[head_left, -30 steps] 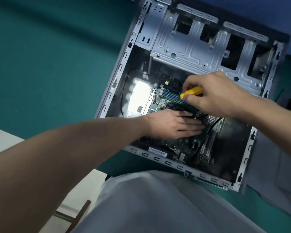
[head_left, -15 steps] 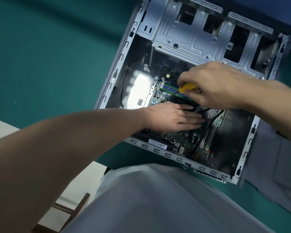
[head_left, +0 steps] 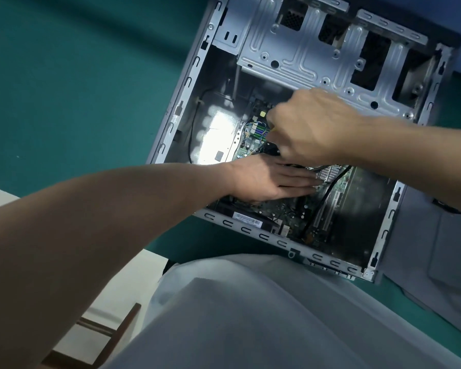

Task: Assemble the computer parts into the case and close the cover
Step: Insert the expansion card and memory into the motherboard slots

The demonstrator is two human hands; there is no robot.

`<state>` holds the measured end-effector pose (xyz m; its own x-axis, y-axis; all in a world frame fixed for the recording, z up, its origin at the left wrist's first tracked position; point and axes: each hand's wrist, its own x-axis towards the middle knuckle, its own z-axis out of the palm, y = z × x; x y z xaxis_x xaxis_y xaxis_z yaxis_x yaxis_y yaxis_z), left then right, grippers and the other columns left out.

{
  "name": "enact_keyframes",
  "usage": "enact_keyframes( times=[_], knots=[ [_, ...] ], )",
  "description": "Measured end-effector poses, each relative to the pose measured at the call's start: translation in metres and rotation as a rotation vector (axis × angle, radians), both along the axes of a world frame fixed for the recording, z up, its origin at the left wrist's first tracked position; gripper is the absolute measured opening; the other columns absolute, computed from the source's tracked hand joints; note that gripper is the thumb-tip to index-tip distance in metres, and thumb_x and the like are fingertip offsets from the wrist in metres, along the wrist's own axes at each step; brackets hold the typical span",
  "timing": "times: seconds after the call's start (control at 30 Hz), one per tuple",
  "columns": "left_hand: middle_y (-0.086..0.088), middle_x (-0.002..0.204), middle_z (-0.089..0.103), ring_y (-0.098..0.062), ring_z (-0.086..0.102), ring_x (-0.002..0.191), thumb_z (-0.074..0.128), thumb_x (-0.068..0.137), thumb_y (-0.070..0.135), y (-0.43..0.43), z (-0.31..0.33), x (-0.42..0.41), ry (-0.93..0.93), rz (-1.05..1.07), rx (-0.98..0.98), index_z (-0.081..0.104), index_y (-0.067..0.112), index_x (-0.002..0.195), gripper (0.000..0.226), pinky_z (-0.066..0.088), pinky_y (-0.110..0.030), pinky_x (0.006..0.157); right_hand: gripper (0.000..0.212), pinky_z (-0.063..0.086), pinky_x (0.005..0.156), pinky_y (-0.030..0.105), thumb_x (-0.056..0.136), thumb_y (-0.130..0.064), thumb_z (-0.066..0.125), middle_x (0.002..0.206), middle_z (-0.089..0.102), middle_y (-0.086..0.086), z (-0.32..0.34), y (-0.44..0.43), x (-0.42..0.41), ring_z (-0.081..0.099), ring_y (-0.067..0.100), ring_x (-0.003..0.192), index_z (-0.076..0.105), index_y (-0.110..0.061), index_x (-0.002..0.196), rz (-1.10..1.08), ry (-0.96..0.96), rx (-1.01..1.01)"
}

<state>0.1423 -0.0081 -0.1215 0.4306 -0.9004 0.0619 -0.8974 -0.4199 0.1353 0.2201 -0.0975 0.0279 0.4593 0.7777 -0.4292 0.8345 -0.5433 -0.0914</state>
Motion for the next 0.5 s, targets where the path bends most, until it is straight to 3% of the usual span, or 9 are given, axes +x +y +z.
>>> enact_keyframes(
  times=[0.07, 0.13, 0.2, 0.27, 0.33, 0.4, 0.5],
  knots=[
    [-0.012, 0.152, 0.038, -0.027, 0.036, 0.141, 0.043, 0.097, 0.008, 0.001, -0.002, -0.001, -0.022, 0.01, -0.017, 0.041, 0.005, 0.145, 0.048, 0.031, -0.045, 0.114, 0.026, 0.035, 0.051, 0.026, 0.088, -0.024, 0.055, 0.059, 0.041, 0.008, -0.005, 0.008, 0.001, 0.045, 0.027, 0.056, 0.053, -0.005, 0.07, -0.363, 0.138, -0.011],
    [-0.011, 0.152, 0.038, -0.026, 0.035, 0.141, 0.05, 0.096, 0.009, 0.0, -0.003, -0.002, -0.025, 0.019, -0.037, 0.04, 0.006, 0.146, 0.051, 0.03, -0.046, 0.115, 0.035, 0.03, 0.047, 0.024, 0.091, -0.024, 0.056, 0.059, 0.042, 0.007, -0.005, 0.011, 0.008, 0.043, 0.021, 0.054, 0.046, -0.008, 0.061, -0.496, 0.23, -0.048],
    [-0.011, 0.153, 0.036, -0.025, 0.033, 0.142, 0.053, 0.095, 0.011, -0.001, -0.002, -0.001, -0.014, 0.018, -0.036, 0.037, 0.006, 0.147, 0.054, 0.029, -0.046, 0.115, 0.038, 0.027, 0.045, 0.023, 0.093, -0.025, 0.053, 0.059, 0.044, 0.008, 0.006, 0.011, 0.014, 0.042, 0.02, 0.053, 0.046, -0.007, 0.061, -0.383, 0.26, -0.189],
    [-0.01, 0.155, 0.033, -0.024, 0.03, 0.143, 0.052, 0.097, 0.012, -0.003, -0.001, 0.0, -0.022, 0.009, -0.016, 0.035, 0.007, 0.148, 0.054, 0.027, -0.045, 0.117, 0.028, 0.032, 0.047, 0.025, 0.095, -0.026, 0.05, 0.065, 0.048, 0.009, 0.018, 0.007, 0.017, 0.046, 0.024, 0.057, 0.053, -0.004, 0.078, -0.198, 0.234, -0.309],
    [-0.008, 0.155, 0.034, -0.023, 0.031, 0.143, 0.053, 0.096, 0.013, -0.003, 0.0, 0.0, -0.034, 0.01, -0.009, 0.035, 0.008, 0.148, 0.056, 0.025, -0.043, 0.118, 0.019, 0.045, 0.056, 0.032, 0.095, -0.025, 0.049, 0.077, 0.056, 0.012, 0.025, 0.002, 0.017, 0.054, 0.032, 0.069, 0.054, -0.007, 0.091, 0.091, 0.081, -0.305],
    [-0.008, 0.153, 0.036, -0.023, 0.033, 0.142, 0.054, 0.095, 0.013, -0.003, 0.001, 0.0, -0.045, 0.02, -0.013, 0.037, 0.008, 0.147, 0.055, 0.025, -0.042, 0.118, 0.019, 0.054, 0.064, 0.04, 0.094, -0.023, 0.047, 0.083, 0.061, 0.012, 0.028, 0.001, 0.013, 0.061, 0.035, 0.075, 0.06, -0.009, 0.091, 0.38, -0.07, -0.236],
    [-0.009, 0.155, 0.034, -0.023, 0.031, 0.143, 0.057, 0.093, 0.012, -0.001, 0.0, -0.001, -0.053, 0.019, 0.006, 0.034, 0.009, 0.148, 0.059, 0.026, -0.043, 0.117, 0.023, 0.055, 0.059, 0.038, 0.091, -0.024, 0.044, 0.077, 0.062, 0.009, 0.027, 0.006, 0.006, 0.062, 0.033, 0.069, 0.06, -0.01, 0.082, 0.512, -0.12, -0.197]
  ],
)
